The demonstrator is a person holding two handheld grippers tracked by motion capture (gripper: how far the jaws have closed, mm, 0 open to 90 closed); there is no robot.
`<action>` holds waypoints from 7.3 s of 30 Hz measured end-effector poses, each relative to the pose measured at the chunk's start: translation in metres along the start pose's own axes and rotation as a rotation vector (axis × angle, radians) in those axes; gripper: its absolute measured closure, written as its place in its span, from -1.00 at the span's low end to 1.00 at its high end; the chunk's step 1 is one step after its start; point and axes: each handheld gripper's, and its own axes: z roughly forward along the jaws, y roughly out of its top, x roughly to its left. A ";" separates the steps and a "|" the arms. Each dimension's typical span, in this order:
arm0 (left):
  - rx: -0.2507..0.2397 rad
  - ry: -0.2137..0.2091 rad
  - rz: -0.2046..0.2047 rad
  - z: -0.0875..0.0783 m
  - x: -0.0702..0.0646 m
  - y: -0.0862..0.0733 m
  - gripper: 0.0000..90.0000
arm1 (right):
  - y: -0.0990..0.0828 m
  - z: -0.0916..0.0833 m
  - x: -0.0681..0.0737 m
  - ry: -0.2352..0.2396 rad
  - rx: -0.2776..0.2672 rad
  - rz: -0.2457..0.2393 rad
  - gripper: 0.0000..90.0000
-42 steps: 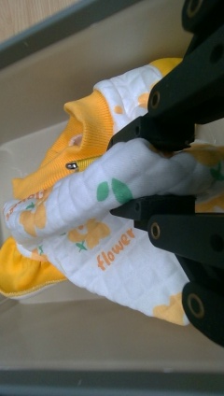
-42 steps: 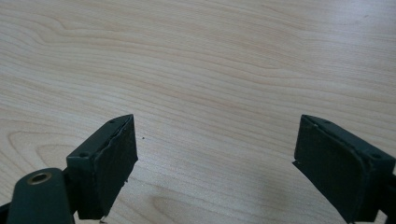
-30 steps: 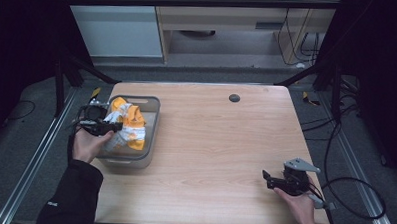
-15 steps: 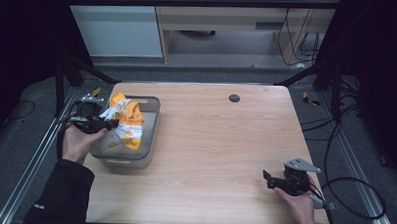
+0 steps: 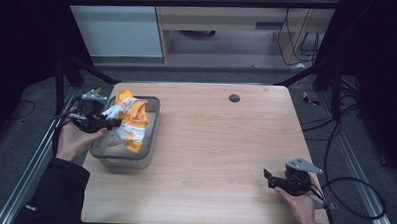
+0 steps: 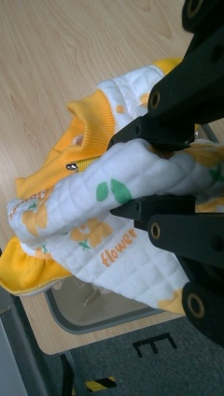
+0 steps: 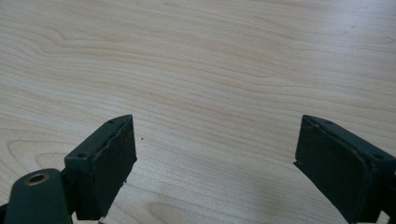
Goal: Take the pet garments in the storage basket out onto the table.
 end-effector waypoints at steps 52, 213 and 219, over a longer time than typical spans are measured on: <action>0.072 -0.221 0.362 0.017 -0.105 0.040 0.56 | 0.001 -0.004 -0.003 -0.037 -0.062 -0.027 -0.75; -0.366 -0.162 0.086 0.055 -0.101 -0.072 -0.34 | 0.001 -0.004 -0.003 -0.038 -0.074 -0.041 -0.79; -0.360 -0.123 0.042 0.050 -0.084 -0.085 -0.34 | 0.001 -0.004 -0.002 -0.036 -0.073 -0.038 -0.79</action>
